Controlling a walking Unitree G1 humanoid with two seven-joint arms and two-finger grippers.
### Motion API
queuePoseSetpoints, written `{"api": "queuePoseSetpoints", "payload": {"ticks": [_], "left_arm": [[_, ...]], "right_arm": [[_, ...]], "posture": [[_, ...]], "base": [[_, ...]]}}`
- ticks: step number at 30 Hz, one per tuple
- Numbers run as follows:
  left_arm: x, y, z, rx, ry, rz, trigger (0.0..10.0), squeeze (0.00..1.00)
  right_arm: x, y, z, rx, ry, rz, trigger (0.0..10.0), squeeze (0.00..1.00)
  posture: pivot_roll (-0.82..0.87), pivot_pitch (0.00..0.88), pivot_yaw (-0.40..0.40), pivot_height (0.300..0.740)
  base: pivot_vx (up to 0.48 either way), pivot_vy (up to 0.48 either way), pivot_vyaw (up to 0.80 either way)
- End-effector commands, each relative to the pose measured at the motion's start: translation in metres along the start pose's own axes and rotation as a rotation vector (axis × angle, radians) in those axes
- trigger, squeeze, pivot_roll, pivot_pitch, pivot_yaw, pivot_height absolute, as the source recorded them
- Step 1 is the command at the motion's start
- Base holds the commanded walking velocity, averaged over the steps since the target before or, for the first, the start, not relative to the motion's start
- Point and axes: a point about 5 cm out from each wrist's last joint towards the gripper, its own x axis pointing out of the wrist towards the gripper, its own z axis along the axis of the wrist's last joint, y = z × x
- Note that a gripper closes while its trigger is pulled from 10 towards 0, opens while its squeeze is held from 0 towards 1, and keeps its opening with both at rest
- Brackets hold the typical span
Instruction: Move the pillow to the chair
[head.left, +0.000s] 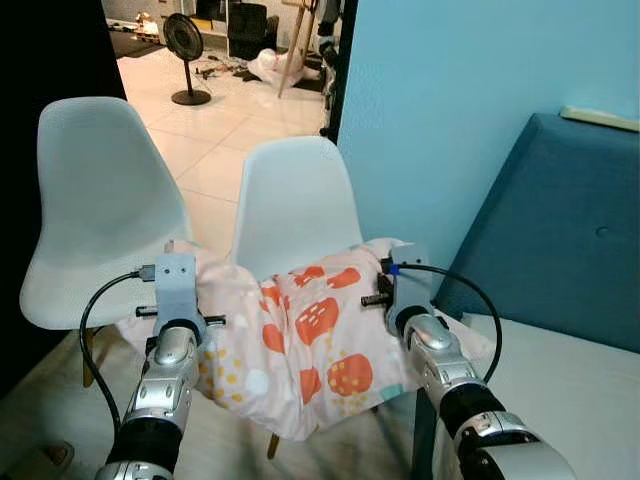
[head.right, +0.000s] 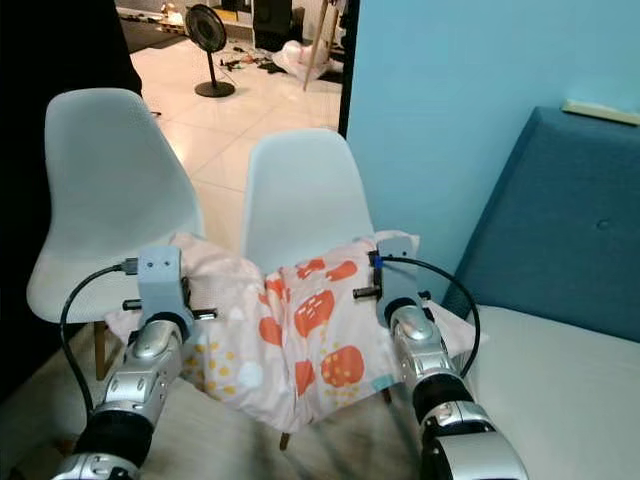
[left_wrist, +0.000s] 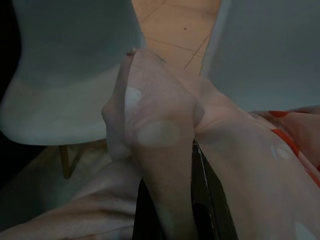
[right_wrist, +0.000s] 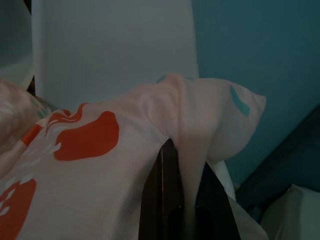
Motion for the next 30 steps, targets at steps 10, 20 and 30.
{"api": "queuePoseSetpoints", "payload": {"ticks": [10, 20, 30], "left_arm": [[0.0, -0.005, 0.006, -0.007, -0.034, -0.028, 10.0, 0.0], [0.001, -0.006, 0.006, 0.007, -0.029, -0.043, 10.0, 0.0], [-0.001, -0.008, 0.008, -0.002, -0.053, -0.074, 10.0, 0.0]], "right_arm": [[0.002, 0.005, 0.007, -0.012, -0.041, 0.009, 10.0, 0.0], [0.001, 0.0, 0.001, -0.01, -0.005, -0.054, 10.0, 0.0], [0.001, -0.006, 0.003, -0.019, -0.02, -0.085, 10.0, 0.0]], "posture": [[-0.02, 0.021, -0.076, 0.72], [-0.02, 0.023, -0.074, 0.72], [-0.02, 0.024, -0.073, 0.72]], "base": [[0.0, 0.0, 0.0], [0.0, 0.0, 0.0], [0.0, 0.0, 0.0]]}}
